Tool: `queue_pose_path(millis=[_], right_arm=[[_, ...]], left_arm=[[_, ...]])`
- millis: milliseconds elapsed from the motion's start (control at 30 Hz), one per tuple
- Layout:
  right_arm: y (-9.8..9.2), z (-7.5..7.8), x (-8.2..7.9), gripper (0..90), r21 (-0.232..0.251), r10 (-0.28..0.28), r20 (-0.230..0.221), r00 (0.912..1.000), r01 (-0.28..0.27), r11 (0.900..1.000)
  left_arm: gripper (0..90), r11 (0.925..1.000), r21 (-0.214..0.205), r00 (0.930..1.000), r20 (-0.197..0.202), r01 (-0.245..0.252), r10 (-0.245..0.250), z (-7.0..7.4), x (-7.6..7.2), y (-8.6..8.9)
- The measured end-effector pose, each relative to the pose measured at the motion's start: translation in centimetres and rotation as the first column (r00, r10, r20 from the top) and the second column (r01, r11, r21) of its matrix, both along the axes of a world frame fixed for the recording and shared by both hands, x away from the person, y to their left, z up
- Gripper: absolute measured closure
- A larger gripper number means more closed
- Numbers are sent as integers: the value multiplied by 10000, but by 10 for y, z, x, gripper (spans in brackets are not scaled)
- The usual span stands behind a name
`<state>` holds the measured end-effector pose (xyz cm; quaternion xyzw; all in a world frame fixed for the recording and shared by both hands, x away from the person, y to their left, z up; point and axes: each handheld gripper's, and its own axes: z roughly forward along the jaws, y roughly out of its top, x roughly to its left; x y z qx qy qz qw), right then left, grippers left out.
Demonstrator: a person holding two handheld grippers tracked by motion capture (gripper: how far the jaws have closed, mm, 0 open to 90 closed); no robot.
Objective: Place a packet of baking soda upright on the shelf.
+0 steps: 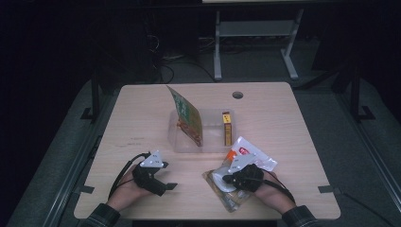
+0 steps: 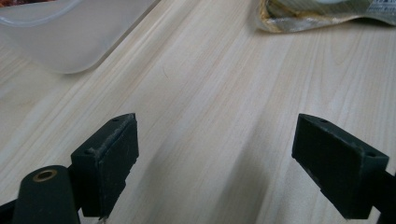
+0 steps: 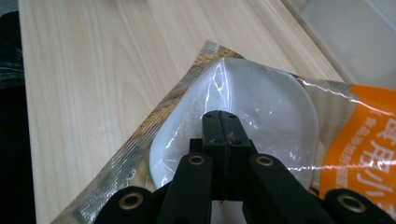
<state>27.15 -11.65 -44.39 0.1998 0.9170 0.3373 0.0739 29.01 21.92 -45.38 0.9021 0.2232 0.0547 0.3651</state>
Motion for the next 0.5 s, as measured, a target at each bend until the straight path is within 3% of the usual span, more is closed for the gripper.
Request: queue_pose_path(millis=[500], right_arm=[[54, 1, -9, 900, -158, 1046, 209, 9943, -1043, 9944]], left_arm=[[143, 9991, -313, 9996, -27, 276, -277, 2, 0, -1]])
